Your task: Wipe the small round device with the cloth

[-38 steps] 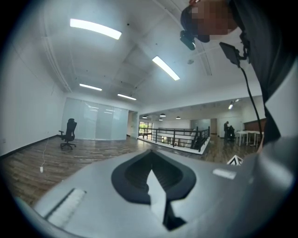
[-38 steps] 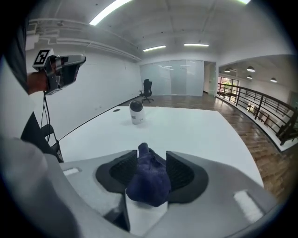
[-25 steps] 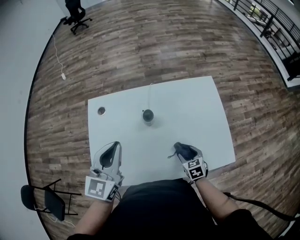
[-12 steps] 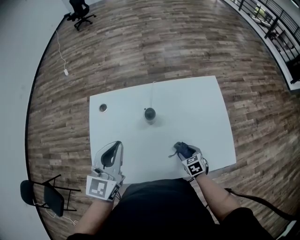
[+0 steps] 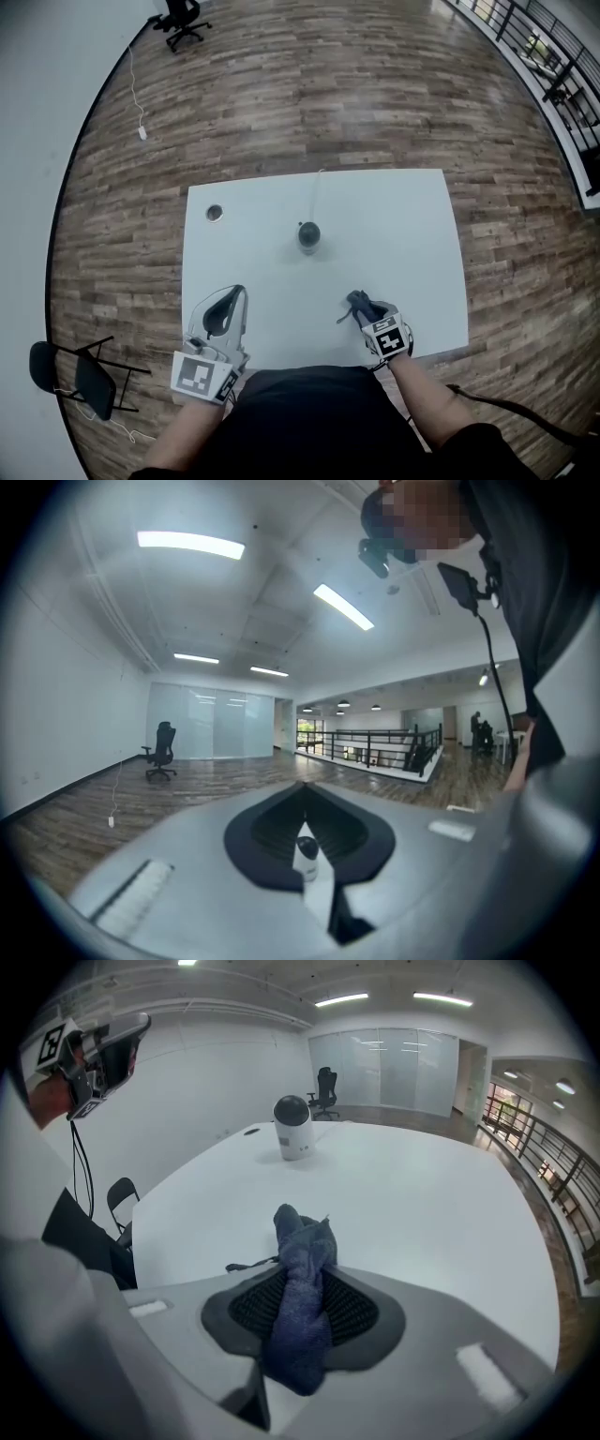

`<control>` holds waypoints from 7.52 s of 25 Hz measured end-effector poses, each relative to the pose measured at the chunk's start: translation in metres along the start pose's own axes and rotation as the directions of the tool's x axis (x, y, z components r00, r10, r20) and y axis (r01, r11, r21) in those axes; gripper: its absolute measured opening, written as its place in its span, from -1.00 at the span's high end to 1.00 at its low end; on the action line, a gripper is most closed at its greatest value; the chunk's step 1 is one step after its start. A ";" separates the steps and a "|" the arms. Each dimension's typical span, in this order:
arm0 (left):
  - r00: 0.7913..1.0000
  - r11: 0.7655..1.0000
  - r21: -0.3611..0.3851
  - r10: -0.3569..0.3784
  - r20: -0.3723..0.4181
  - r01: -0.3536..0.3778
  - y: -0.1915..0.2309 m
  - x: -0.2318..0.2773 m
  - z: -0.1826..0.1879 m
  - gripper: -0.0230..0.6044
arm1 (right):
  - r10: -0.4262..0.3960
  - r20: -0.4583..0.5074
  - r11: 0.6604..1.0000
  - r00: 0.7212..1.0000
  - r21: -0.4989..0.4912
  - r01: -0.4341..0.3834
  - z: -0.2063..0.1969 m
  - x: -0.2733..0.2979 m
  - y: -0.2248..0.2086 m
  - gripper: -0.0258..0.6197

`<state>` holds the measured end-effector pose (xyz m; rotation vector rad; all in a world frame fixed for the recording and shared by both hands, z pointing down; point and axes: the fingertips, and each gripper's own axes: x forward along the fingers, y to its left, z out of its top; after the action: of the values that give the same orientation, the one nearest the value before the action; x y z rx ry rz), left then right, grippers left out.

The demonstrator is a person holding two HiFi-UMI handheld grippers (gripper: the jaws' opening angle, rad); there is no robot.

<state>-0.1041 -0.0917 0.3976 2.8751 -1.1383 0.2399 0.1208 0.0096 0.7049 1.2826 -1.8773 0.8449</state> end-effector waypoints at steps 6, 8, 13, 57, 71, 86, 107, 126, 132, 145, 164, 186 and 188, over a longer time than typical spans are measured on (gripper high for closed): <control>0.998 0.999 -0.008 0.048 -0.026 -0.049 0.011 -0.012 -0.008 0.91 | 0.008 0.089 1.000 0.996 -0.017 -0.007 0.043 0.001 -0.001 0.58; 0.997 0.998 -0.011 0.063 -0.039 -0.064 0.015 -0.016 -0.012 0.91 | 0.010 0.118 1.000 0.993 -0.024 -0.007 0.064 0.002 -0.001 0.58; 0.993 0.993 -0.029 0.110 -0.044 -0.111 0.025 -0.025 -0.013 0.91 | 0.006 0.208 1.000 0.978 -0.026 -0.001 0.121 -0.004 -0.010 0.59; 0.947 0.948 -0.052 0.310 -0.088 -0.315 0.046 -0.087 -0.016 0.91 | 0.171 0.230 0.943 0.958 -0.320 -0.091 0.223 0.031 0.048 0.59; 0.933 0.933 -0.058 0.350 -0.084 -0.356 0.049 -0.099 -0.016 0.91 | 0.143 0.386 0.936 0.911 -0.353 0.003 0.259 0.003 0.044 0.59; 0.923 0.925 -0.054 0.368 -0.116 -0.376 0.046 -0.104 -0.022 0.91 | 0.122 0.372 0.983 0.920 -0.171 -0.061 0.253 0.025 0.005 0.59; 0.925 0.926 -0.082 0.358 -0.125 -0.369 0.045 -0.099 -0.025 0.91 | 0.106 0.386 0.972 0.916 0.155 -0.177 0.235 0.027 -0.019 0.59; 0.919 0.920 -0.087 0.370 -0.138 -0.383 0.046 -0.106 -0.030 0.91 | 0.117 0.195 0.951 0.974 0.259 -0.166 0.157 0.065 -0.016 0.59; 0.920 0.917 -0.097 0.377 -0.106 -0.387 0.047 -0.103 -0.028 0.91 | 0.011 0.438 0.998 0.899 0.053 -0.037 0.230 0.008 -0.029 0.59; 0.897 0.894 -0.103 0.425 -0.119 -0.437 0.044 -0.122 -0.032 0.91 | 0.046 0.400 0.958 0.915 -0.279 0.073 0.263 0.017 0.008 0.59; 0.917 0.914 -0.107 0.380 -0.118 -0.392 0.046 -0.105 -0.029 0.91 | 0.142 0.310 0.915 0.940 -0.403 -0.005 0.243 0.023 0.047 0.59; 0.917 0.913 -0.113 0.379 -0.129 -0.393 0.046 -0.103 -0.034 0.91 | 0.226 0.361 0.943 0.905 -0.313 -0.110 0.244 0.004 0.057 0.59; 0.919 0.914 -0.115 0.376 -0.123 -0.389 0.047 -0.102 -0.034 0.91 | 0.189 0.412 0.946 0.891 -0.319 -0.053 0.269 -0.005 0.045 0.59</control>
<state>-0.2134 -0.0539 0.4140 2.4694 -1.6218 0.2982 0.0302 -0.1948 0.5493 1.2398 -2.3558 0.3160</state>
